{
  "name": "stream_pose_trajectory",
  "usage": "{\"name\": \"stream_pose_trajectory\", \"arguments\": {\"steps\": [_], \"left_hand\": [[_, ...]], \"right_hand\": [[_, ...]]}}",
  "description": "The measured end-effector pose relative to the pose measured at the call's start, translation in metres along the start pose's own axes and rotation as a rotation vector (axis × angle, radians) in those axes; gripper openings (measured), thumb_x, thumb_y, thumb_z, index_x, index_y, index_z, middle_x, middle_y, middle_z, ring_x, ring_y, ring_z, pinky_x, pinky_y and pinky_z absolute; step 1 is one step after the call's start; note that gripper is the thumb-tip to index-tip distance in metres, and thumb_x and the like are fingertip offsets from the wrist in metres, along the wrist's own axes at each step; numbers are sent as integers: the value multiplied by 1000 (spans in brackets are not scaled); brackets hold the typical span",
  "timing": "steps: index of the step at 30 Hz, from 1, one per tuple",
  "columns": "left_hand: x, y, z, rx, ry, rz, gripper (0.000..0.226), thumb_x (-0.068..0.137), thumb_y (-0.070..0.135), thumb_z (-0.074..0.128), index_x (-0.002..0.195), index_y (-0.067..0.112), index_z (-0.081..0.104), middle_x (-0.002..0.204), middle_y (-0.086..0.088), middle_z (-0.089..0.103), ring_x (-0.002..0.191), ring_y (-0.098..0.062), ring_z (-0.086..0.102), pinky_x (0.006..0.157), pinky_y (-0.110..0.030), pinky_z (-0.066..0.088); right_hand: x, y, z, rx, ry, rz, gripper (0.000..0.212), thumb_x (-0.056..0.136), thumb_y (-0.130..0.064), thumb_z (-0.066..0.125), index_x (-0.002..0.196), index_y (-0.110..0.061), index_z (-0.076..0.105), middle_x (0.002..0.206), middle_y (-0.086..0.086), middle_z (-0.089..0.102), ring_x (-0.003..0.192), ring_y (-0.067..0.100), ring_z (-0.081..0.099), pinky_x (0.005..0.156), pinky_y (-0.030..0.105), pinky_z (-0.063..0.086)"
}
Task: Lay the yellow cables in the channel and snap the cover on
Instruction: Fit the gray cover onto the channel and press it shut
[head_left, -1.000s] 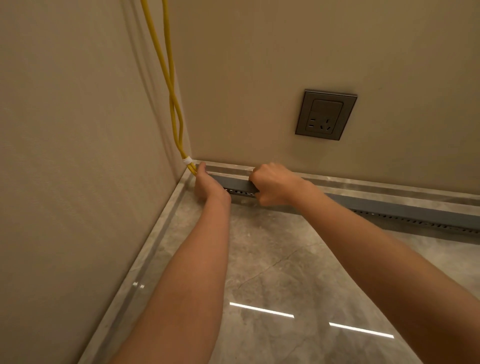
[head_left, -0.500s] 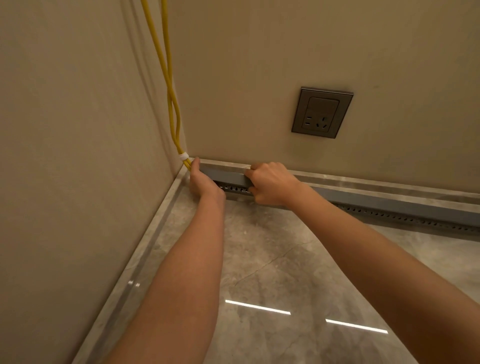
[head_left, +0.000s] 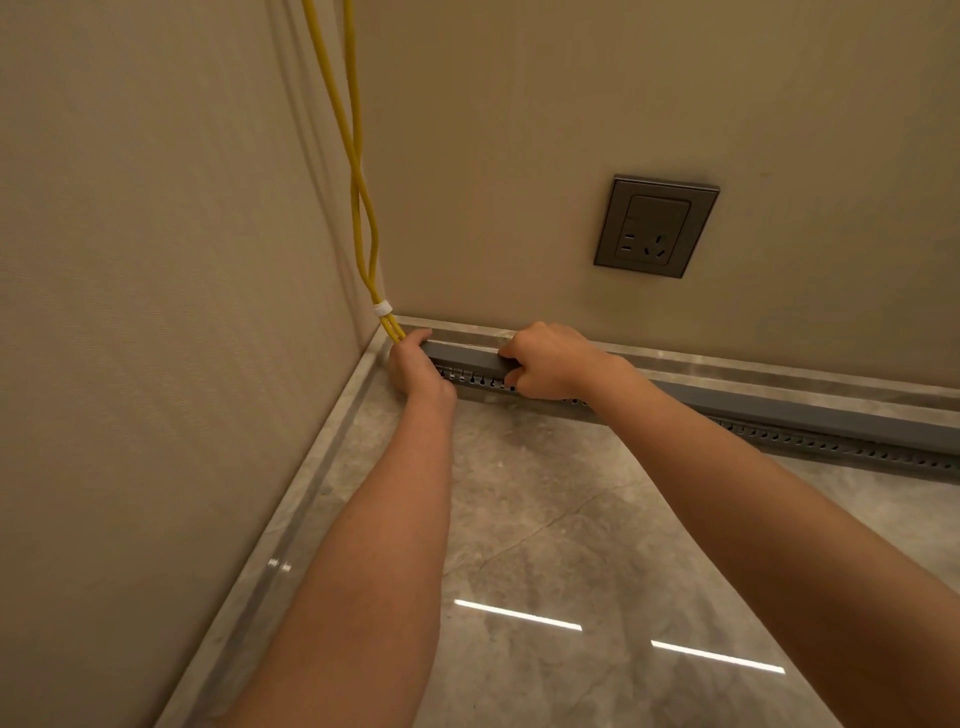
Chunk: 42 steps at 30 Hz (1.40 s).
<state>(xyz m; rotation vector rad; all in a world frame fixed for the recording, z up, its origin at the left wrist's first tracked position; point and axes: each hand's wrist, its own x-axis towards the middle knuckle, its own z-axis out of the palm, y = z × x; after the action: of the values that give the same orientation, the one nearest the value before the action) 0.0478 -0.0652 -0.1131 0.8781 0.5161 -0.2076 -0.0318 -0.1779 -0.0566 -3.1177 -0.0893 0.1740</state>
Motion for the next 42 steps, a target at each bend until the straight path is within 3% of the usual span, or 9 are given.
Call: {"name": "stream_pose_trajectory", "arguments": {"steps": [4, 8, 16, 20, 23, 31, 35, 39, 42], "left_hand": [[0, -1, -1, 10, -32, 28, 23, 76, 3, 53, 60, 19, 47, 69, 1, 51, 65, -17, 47, 57, -26, 38], [-5, 1, -1, -18, -66, 51, 21, 81, 1, 54, 67, 16, 56, 66, 4, 55, 60, -11, 49, 59, -24, 39], [-12, -2, 3, -157, -102, 60, 24, 92, 34, 57, 73, 18, 57, 72, 1, 56, 65, -12, 54, 62, -24, 46], [-22, 2, 7, -116, -57, -45, 55, 88, 54, 53, 123, 12, 57, 121, -8, 61, 112, -26, 58, 90, -35, 48], [-34, 5, 18, -139, 107, -88, 54, 92, 43, 52, 131, 7, 50, 133, -11, 54, 117, -29, 54, 92, -34, 44], [-37, 6, 20, -129, 132, -81, 47, 86, 39, 59, 118, 5, 57, 100, -9, 56, 71, -21, 53, 55, -26, 39], [-30, 1, 19, -154, 81, -63, 39, 80, 40, 67, 104, 9, 61, 99, -7, 60, 82, -22, 58, 65, -28, 47], [-27, -2, 15, -159, 23, -66, 27, 84, 28, 67, 65, 14, 54, 69, 0, 53, 64, -16, 52, 57, -26, 45], [-22, -2, 12, -208, -52, -55, 25, 89, 17, 60, 66, 16, 52, 64, 3, 52, 58, -10, 50, 57, -22, 44]], "right_hand": [[-1, -2, 1, -23, 0, 0, 26, 86, -18, 50, 101, -3, 66, 94, 17, 64, 77, 30, 54, 61, 30, 36], [0, 0, 1, 92, -7, 38, 23, 87, -15, 51, 98, -2, 66, 96, 18, 65, 85, 33, 58, 62, 31, 38], [-2, -1, 9, 322, 44, 143, 23, 89, -12, 47, 103, -4, 64, 101, 18, 65, 90, 33, 58, 69, 35, 44], [-3, -5, 19, 261, 149, 174, 27, 91, -12, 45, 111, -7, 61, 107, 16, 64, 94, 34, 59, 66, 31, 39], [-3, -8, 22, 217, 205, 190, 24, 91, -11, 46, 110, -5, 59, 112, 16, 60, 98, 35, 57, 67, 31, 37], [-5, -8, 17, 145, 146, 161, 24, 92, -9, 43, 108, -2, 60, 109, 18, 63, 96, 36, 59, 65, 31, 36], [-5, -10, 17, 109, 123, 156, 24, 93, -10, 44, 111, -4, 59, 110, 17, 62, 97, 34, 58, 66, 31, 35], [-6, -11, 17, 75, 93, 153, 24, 92, -8, 44, 110, -3, 58, 110, 18, 63, 99, 34, 58, 67, 31, 33], [-6, -11, 17, 31, 59, 117, 24, 92, -8, 44, 111, -2, 57, 111, 19, 62, 99, 36, 58, 66, 32, 32]]}}
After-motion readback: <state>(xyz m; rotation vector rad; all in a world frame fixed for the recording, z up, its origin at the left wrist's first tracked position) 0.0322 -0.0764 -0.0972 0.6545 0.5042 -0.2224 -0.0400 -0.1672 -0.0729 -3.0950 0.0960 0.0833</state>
